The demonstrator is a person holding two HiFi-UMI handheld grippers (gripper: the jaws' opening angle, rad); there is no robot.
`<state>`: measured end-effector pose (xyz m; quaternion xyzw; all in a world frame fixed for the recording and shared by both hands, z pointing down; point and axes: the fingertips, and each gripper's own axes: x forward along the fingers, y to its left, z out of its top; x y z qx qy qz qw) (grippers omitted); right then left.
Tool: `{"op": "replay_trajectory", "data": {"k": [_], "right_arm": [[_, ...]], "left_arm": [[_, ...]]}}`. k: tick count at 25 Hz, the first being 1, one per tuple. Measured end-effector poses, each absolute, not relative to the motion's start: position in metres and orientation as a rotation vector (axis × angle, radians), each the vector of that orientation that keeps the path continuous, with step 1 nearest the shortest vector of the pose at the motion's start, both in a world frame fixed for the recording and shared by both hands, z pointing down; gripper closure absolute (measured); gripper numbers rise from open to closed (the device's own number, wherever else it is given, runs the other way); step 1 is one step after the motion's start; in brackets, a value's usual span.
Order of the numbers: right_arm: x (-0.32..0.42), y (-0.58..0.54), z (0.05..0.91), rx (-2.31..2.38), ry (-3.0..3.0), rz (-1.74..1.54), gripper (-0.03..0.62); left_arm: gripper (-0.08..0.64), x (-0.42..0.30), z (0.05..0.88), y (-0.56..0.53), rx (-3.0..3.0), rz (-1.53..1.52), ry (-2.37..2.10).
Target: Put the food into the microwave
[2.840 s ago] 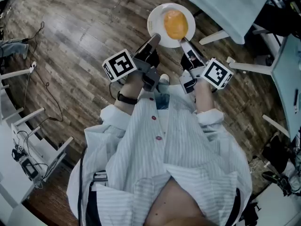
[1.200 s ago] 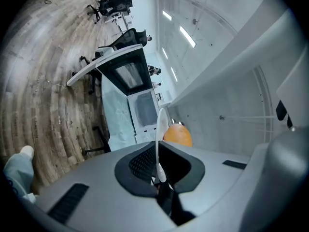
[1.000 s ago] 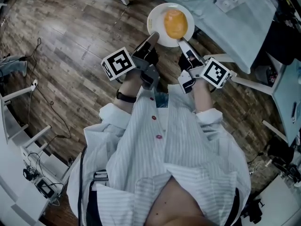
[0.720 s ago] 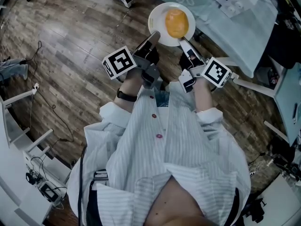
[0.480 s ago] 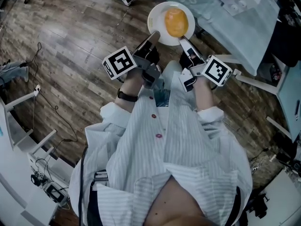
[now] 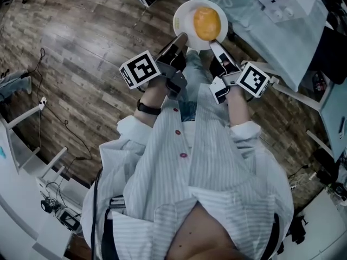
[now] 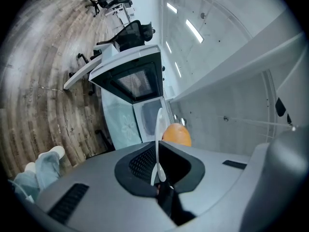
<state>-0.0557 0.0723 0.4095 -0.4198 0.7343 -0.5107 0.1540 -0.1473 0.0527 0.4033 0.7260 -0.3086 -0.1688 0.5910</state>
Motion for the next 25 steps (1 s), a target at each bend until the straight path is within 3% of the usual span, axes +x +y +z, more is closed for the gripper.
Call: {"op": "replay_trajectory", "data": {"k": [25], "right_arm": [[0.03, -0.098, 0.415, -1.298, 1.97, -1.514, 0.526]], "left_arm": [[0.541, -0.063, 0.401, -0.126, 1.691, -0.302, -0.652]]}}
